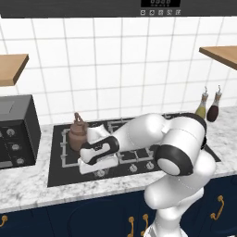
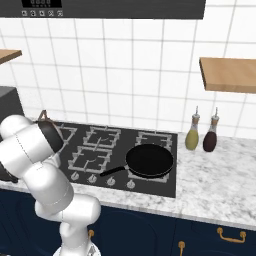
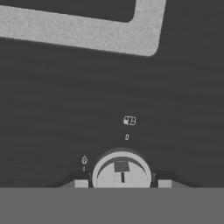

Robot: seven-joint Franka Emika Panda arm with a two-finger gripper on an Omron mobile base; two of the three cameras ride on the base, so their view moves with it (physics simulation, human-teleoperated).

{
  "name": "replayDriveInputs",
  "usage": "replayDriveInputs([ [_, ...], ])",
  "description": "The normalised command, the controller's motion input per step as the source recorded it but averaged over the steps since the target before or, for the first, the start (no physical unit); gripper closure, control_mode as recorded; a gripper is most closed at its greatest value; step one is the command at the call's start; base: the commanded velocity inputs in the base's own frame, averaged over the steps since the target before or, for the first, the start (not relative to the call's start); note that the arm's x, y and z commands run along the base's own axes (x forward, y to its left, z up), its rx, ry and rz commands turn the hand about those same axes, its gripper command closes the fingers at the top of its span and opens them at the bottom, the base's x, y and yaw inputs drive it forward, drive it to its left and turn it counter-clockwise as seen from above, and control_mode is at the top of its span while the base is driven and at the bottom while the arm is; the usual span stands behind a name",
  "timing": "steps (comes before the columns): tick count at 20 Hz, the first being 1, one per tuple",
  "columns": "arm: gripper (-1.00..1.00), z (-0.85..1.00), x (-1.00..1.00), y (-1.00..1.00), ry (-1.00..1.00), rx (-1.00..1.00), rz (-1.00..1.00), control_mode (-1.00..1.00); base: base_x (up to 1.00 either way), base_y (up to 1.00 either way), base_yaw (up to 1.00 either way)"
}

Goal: Pick the kettle from the counter and place it on a stove burner. Then turn the burner on.

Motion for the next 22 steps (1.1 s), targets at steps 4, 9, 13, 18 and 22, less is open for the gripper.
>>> replayDriveInputs([
  [4,1.0,-0.16,-0.13,0.0,0.0,0.04,0.45,-1.0,0.0,0.0,0.0],
  [9,1.0,-0.22,-0.31,0.0,0.0,0.06,0.44,-1.0,0.0,0.0,0.0],
  [13,1.0,-0.09,-0.39,0.0,0.0,0.02,0.41,-1.0,0.0,0.0,0.0],
  [18,1.0,0.0,-0.35,-0.1,0.0,0.0,0.32,-1.0,0.0,0.0,0.0],
  [22,1.0,0.0,-0.27,-0.19,0.0,0.0,0.23,-1.0,0.0,0.0,0.0],
])
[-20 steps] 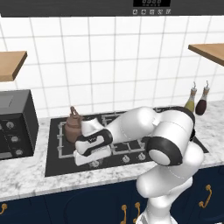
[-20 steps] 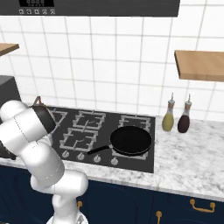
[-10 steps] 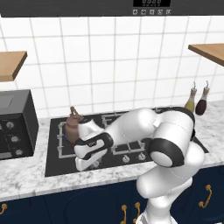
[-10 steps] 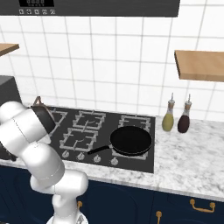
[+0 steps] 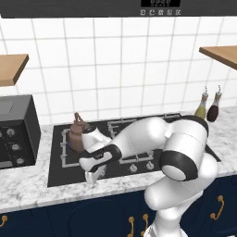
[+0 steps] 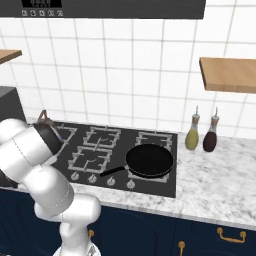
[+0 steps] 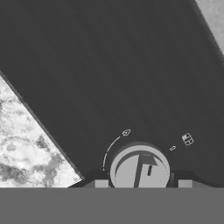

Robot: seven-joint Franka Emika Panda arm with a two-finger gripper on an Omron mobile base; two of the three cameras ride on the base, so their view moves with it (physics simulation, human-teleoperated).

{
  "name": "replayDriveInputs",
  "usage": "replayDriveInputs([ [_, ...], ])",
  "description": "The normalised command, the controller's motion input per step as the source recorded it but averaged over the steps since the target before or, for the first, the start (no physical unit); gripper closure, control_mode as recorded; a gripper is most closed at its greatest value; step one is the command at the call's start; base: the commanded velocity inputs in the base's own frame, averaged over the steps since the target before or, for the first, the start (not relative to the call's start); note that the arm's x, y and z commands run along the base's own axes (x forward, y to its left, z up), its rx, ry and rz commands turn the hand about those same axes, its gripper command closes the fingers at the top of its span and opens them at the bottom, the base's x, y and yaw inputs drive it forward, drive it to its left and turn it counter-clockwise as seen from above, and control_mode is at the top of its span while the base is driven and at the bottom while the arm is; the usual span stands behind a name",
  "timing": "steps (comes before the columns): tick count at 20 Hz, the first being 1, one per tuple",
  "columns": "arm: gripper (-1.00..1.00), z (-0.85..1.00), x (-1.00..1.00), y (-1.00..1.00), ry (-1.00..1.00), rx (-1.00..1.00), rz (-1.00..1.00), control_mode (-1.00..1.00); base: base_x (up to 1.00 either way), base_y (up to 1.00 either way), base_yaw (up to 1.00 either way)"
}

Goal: Pick the kettle from the counter and place it on a stove burner. Then turn the burner on.

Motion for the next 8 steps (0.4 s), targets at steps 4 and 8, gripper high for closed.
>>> replayDriveInputs([
  [4,1.0,0.0,-0.2,-0.28,0.0,0.0,0.17,-1.0,0.0,0.0,0.0],
  [8,1.0,0.0,-0.11,-0.3,0.0,0.0,0.09,-1.0,0.0,0.0,0.0],
])
